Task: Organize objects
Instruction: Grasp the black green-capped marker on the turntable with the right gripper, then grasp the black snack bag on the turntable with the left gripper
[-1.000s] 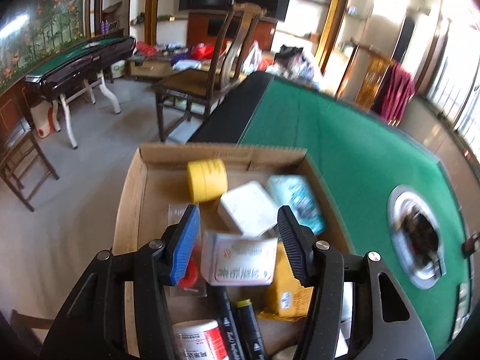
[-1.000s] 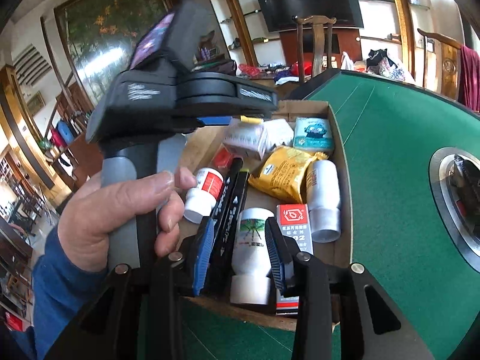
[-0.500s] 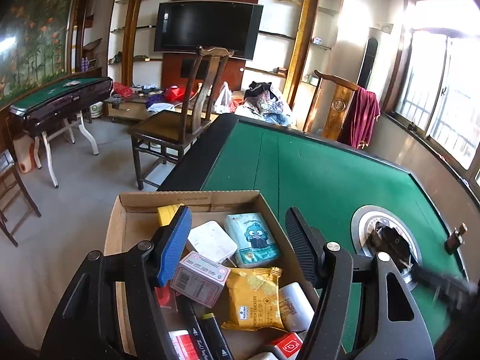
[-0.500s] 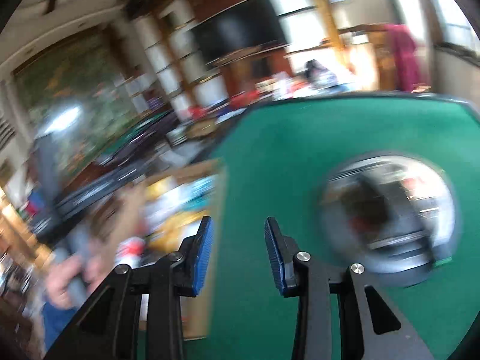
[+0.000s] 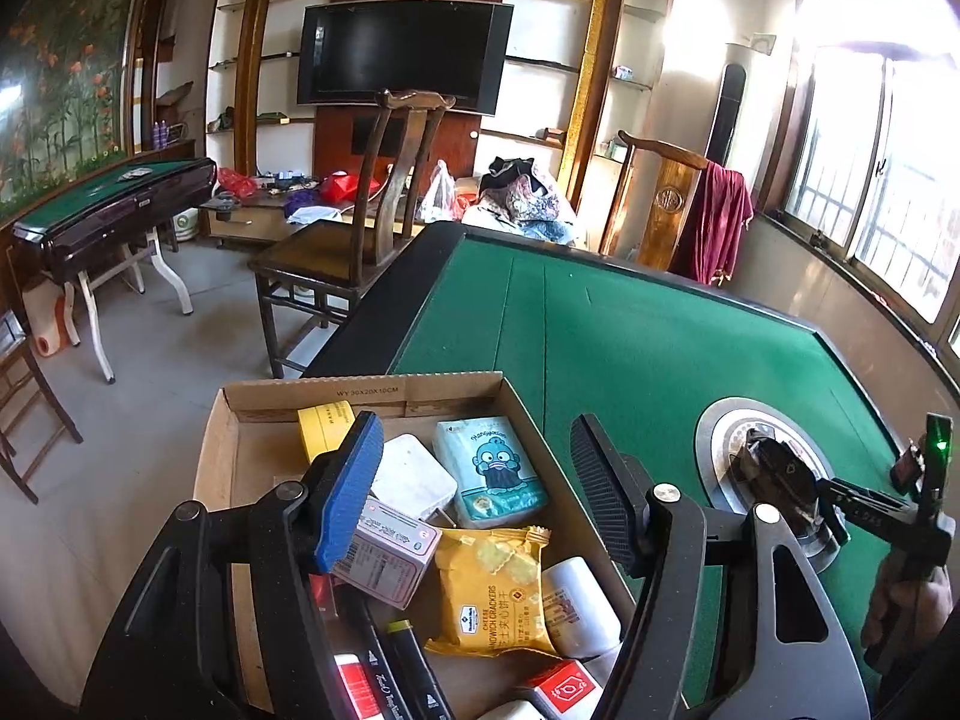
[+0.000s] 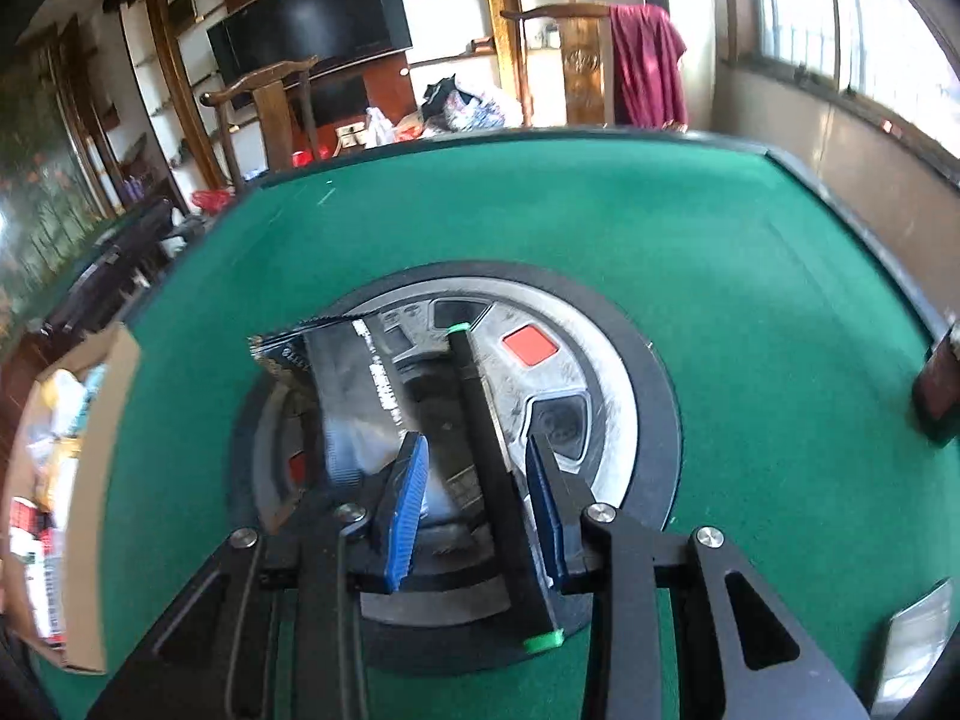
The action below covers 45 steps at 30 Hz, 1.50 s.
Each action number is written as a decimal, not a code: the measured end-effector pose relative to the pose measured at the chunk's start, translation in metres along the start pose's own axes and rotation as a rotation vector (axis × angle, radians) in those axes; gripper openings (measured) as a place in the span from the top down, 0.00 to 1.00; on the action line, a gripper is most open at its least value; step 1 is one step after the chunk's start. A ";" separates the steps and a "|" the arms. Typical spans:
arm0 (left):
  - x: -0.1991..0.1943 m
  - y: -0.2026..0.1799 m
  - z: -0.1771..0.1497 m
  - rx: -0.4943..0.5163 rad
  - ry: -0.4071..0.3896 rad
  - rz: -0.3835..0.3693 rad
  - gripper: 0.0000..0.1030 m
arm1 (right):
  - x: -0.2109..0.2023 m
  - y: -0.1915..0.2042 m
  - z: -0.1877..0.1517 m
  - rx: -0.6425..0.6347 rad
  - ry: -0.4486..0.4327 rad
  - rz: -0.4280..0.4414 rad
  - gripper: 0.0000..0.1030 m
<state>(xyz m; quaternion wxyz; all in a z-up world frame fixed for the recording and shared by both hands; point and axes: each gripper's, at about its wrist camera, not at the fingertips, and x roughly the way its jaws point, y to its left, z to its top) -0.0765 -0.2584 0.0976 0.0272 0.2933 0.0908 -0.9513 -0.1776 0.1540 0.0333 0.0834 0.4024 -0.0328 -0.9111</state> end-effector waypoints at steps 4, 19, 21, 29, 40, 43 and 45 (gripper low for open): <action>0.001 -0.008 -0.002 0.019 0.004 -0.007 0.36 | 0.015 -0.003 -0.001 0.005 0.043 -0.016 0.76; 0.048 -0.169 -0.011 0.056 0.413 -0.412 0.29 | -0.063 -0.051 -0.004 0.223 -0.051 0.050 0.87; 0.066 -0.204 -0.014 0.092 0.459 -0.361 0.29 | -0.072 -0.059 -0.006 0.253 -0.074 0.070 0.87; 0.133 -0.263 -0.009 0.040 0.579 -0.167 0.29 | -0.067 -0.062 0.001 0.286 -0.082 0.114 0.87; 0.162 -0.280 -0.032 0.114 0.530 -0.082 0.49 | -0.068 -0.067 0.001 0.309 -0.089 0.120 0.87; 0.151 -0.266 -0.036 0.144 0.501 -0.118 0.55 | -0.066 -0.064 0.000 0.294 -0.087 0.117 0.87; 0.139 -0.258 -0.042 0.165 0.474 -0.117 0.67 | -0.063 -0.060 -0.001 0.279 -0.080 0.122 0.87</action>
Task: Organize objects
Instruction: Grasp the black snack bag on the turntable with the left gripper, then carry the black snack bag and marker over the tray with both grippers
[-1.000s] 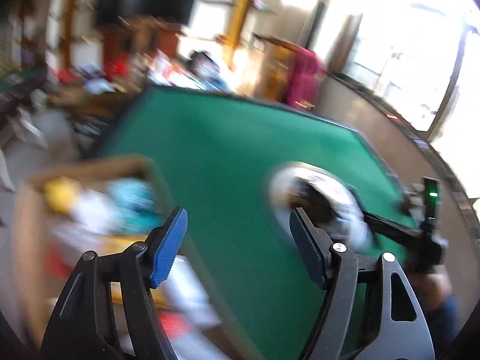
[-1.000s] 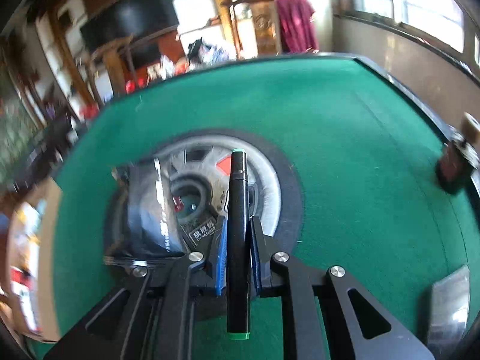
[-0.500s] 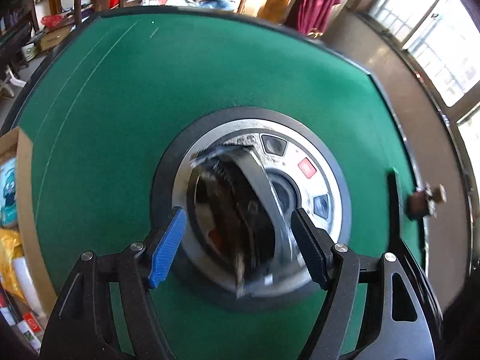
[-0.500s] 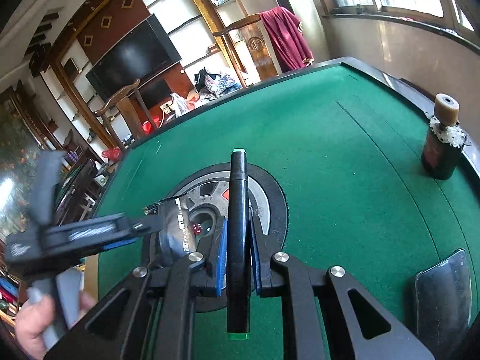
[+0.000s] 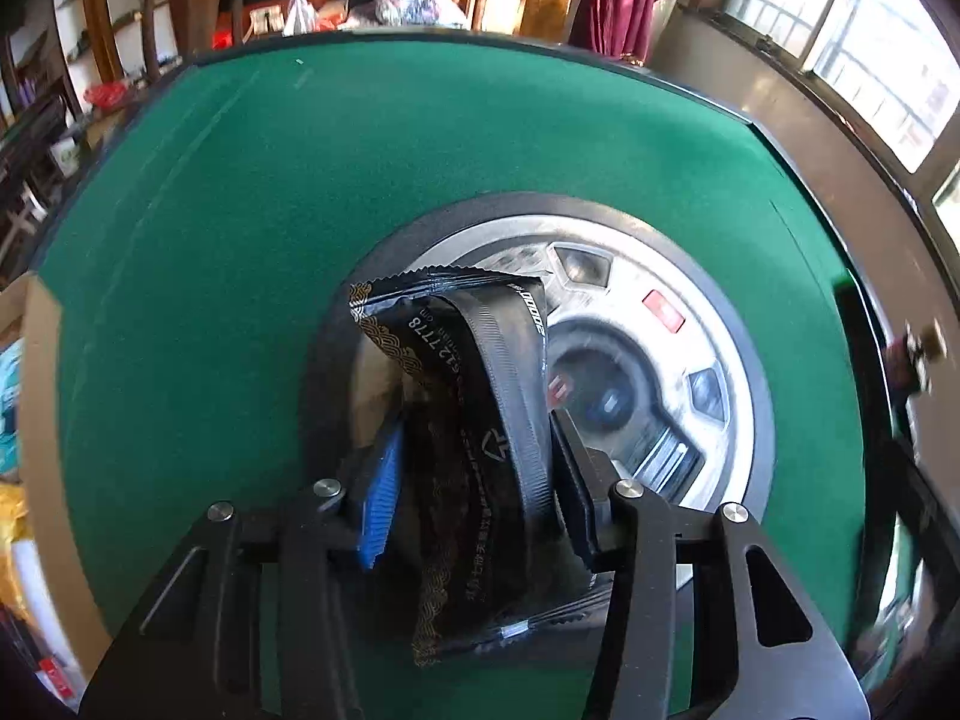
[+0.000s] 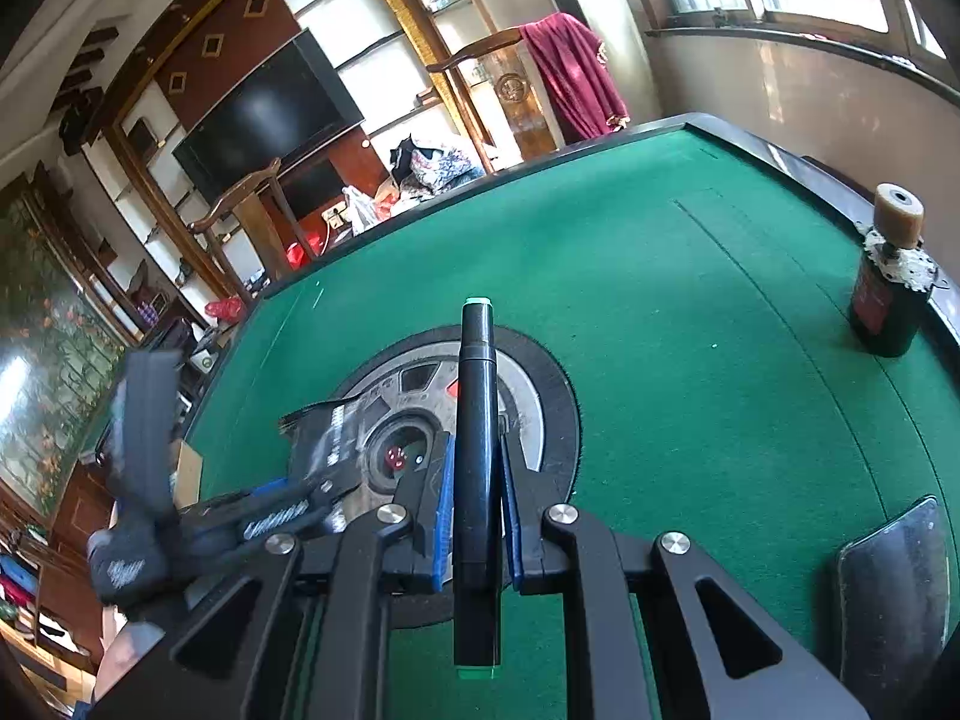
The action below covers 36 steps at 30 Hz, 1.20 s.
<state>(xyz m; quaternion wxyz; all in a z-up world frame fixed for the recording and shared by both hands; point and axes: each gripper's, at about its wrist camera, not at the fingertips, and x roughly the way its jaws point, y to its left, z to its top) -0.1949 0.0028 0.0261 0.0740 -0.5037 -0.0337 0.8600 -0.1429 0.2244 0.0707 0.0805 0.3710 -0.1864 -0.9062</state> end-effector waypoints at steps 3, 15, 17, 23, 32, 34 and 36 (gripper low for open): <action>-0.009 -0.002 -0.025 0.051 -0.033 0.030 0.71 | 0.005 0.005 -0.005 -0.010 0.028 0.026 0.87; -0.060 0.010 -0.099 0.163 -0.244 0.061 0.80 | 0.011 0.054 -0.030 -0.159 0.051 0.089 0.87; -0.060 0.013 -0.098 0.179 -0.246 0.082 0.80 | 0.012 0.060 -0.035 -0.185 0.056 0.084 0.87; -0.050 0.024 -0.099 0.151 -0.162 0.078 0.75 | 0.021 0.064 -0.043 -0.205 0.085 0.068 0.87; -0.029 0.023 -0.096 0.198 -0.113 0.110 0.46 | 0.020 0.063 -0.044 -0.192 0.089 0.076 0.87; -0.030 0.020 -0.099 0.227 -0.123 0.109 0.67 | 0.020 0.063 -0.045 -0.188 0.091 0.078 0.87; -0.033 0.012 -0.104 0.266 -0.152 0.158 0.72 | 0.019 0.064 -0.046 -0.193 0.096 0.084 0.87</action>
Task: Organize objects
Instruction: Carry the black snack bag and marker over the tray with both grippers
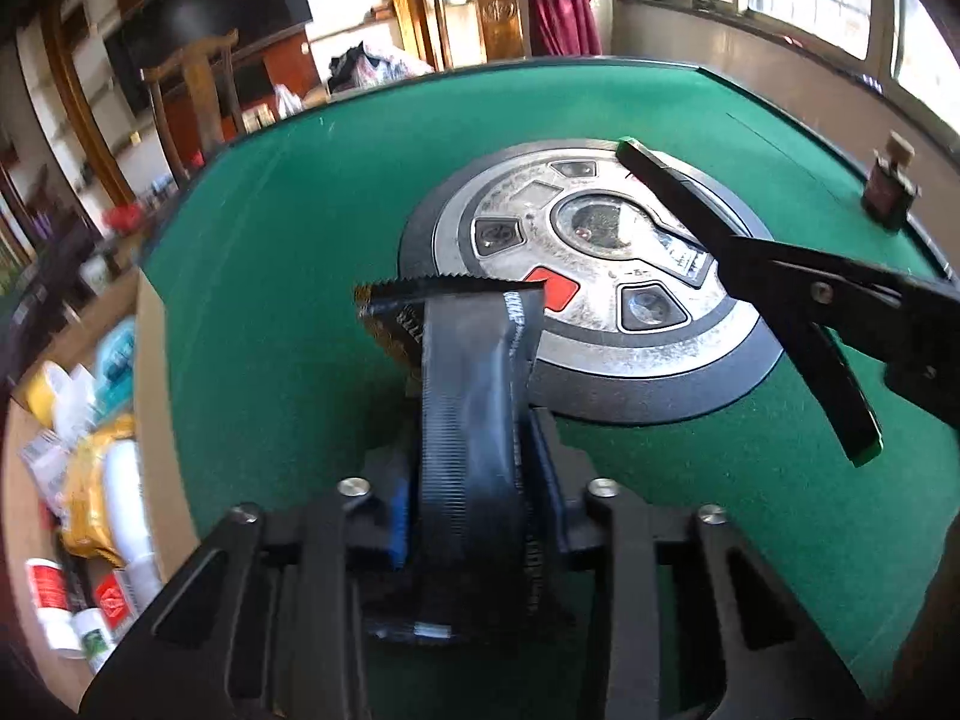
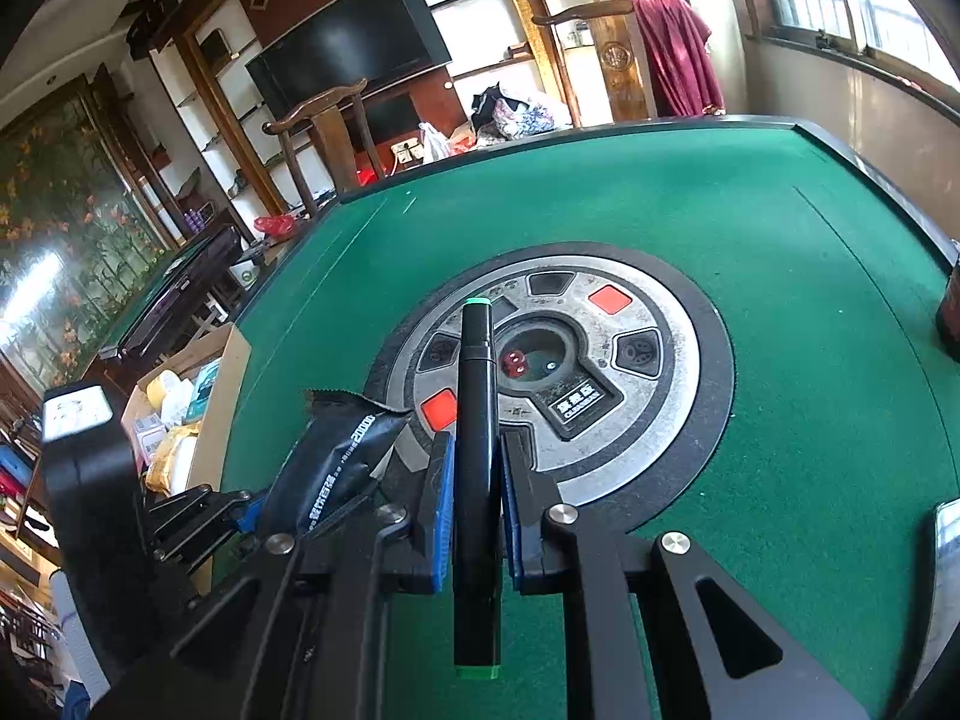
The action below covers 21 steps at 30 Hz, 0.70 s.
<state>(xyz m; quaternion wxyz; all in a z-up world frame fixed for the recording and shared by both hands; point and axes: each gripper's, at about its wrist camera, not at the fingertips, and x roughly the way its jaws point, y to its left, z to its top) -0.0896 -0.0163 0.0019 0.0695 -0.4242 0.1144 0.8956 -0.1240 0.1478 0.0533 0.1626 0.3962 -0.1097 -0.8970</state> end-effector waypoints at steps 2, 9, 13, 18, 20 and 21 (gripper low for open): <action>-0.005 -0.002 -0.002 0.008 -0.023 0.008 0.74 | -0.001 0.002 -0.001 -0.003 -0.004 0.001 0.87; -0.017 -0.005 -0.007 0.030 -0.096 0.080 0.74 | -0.003 0.003 0.000 -0.012 -0.011 0.000 0.87; -0.029 -0.007 -0.008 0.045 -0.154 0.126 0.74 | -0.003 0.004 0.001 -0.012 -0.017 0.000 0.87; -0.041 -0.005 -0.010 0.057 -0.208 0.173 0.74 | -0.006 0.004 0.001 -0.012 -0.026 0.000 0.87; -0.044 -0.004 -0.011 0.058 -0.216 0.184 0.74 | -0.006 0.004 0.001 -0.013 -0.029 0.001 0.87; -0.046 -0.003 -0.012 0.059 -0.220 0.189 0.74 | -0.007 0.004 0.001 -0.013 -0.029 0.001 0.87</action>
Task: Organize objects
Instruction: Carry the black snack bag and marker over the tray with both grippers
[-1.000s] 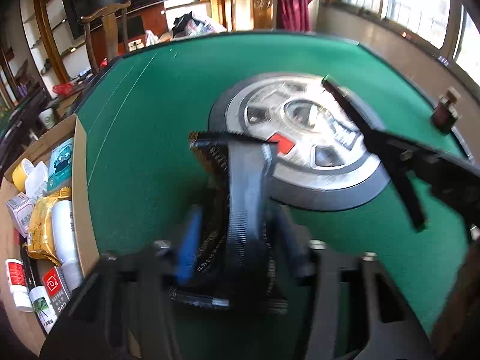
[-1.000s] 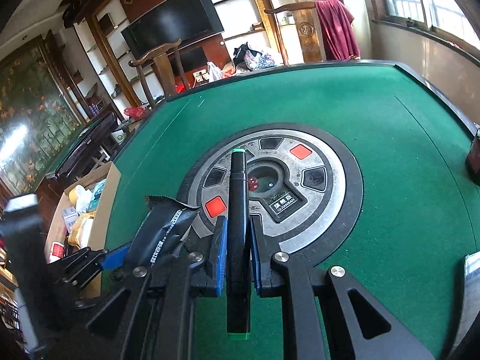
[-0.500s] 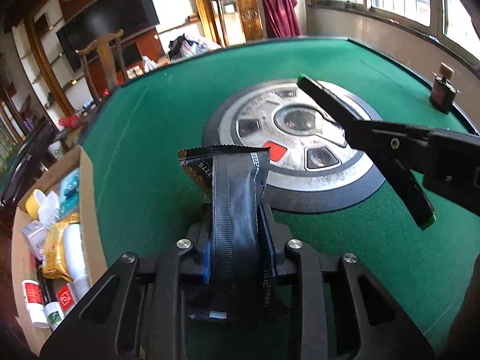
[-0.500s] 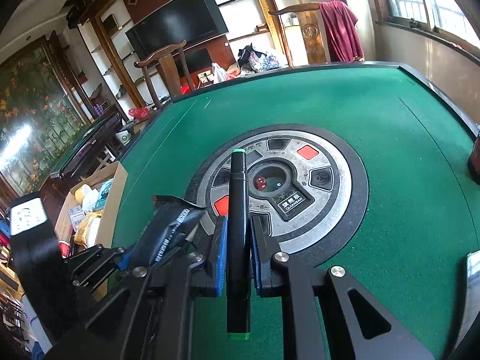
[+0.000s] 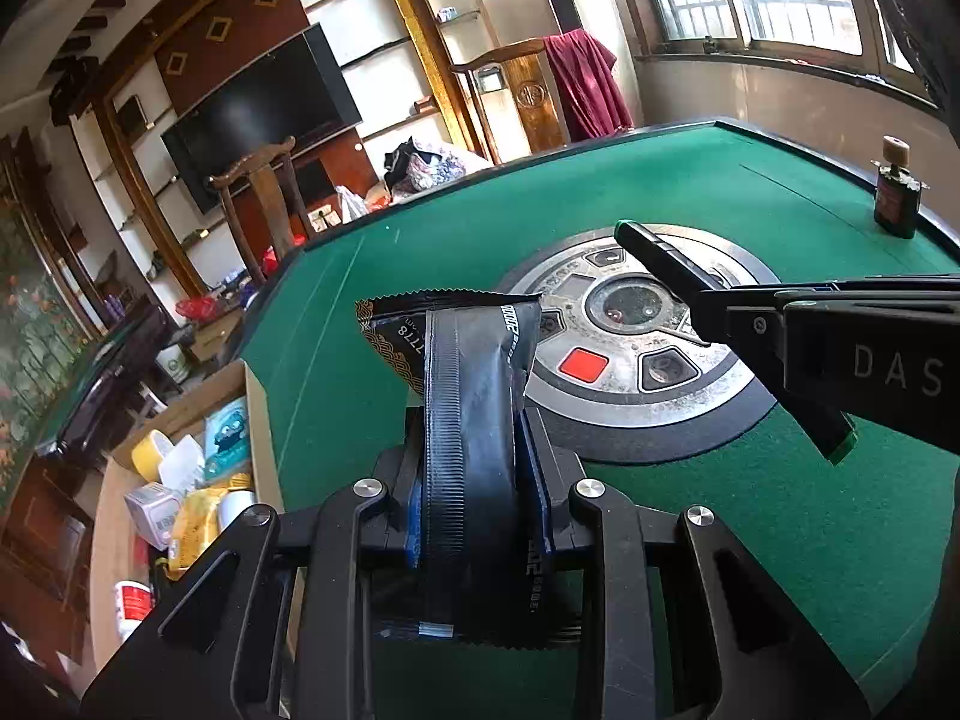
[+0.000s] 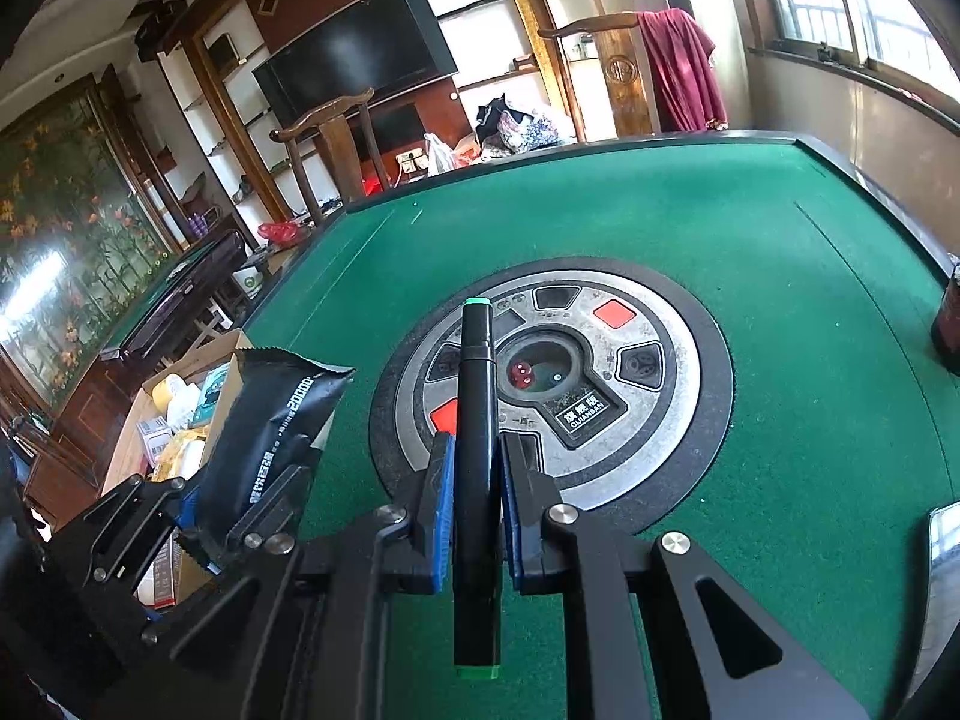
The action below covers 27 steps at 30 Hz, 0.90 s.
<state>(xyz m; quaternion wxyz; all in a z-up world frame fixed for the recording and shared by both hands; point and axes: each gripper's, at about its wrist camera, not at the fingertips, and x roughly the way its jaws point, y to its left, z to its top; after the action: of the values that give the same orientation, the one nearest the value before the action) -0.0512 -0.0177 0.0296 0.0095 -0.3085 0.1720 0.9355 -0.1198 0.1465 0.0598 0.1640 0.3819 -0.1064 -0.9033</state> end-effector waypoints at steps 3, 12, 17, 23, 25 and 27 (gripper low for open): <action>-0.001 0.000 0.003 0.003 -0.012 0.015 0.74 | -0.001 0.000 0.001 -0.003 -0.004 0.001 0.87; -0.008 -0.001 0.004 0.006 -0.041 0.047 0.74 | -0.004 0.000 0.003 -0.004 -0.013 0.000 0.87; -0.012 0.000 0.005 0.000 -0.055 0.059 0.74 | -0.004 0.000 0.003 -0.007 -0.014 0.001 0.87; -0.019 0.005 0.007 -0.016 -0.079 0.068 0.74 | -0.008 0.001 0.006 -0.011 -0.023 0.002 0.87; -0.021 0.008 0.008 -0.026 -0.084 0.069 0.74 | -0.009 0.002 0.007 -0.012 -0.027 0.004 0.87; -0.023 0.011 0.008 -0.037 -0.088 0.072 0.74 | -0.010 0.003 0.007 -0.015 -0.030 0.005 0.87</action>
<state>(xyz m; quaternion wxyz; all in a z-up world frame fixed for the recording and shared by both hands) -0.0389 -0.0234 0.0527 -0.0221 -0.2607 0.1650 0.9509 -0.1176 0.1480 0.0720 0.1676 0.3669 -0.1033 -0.9092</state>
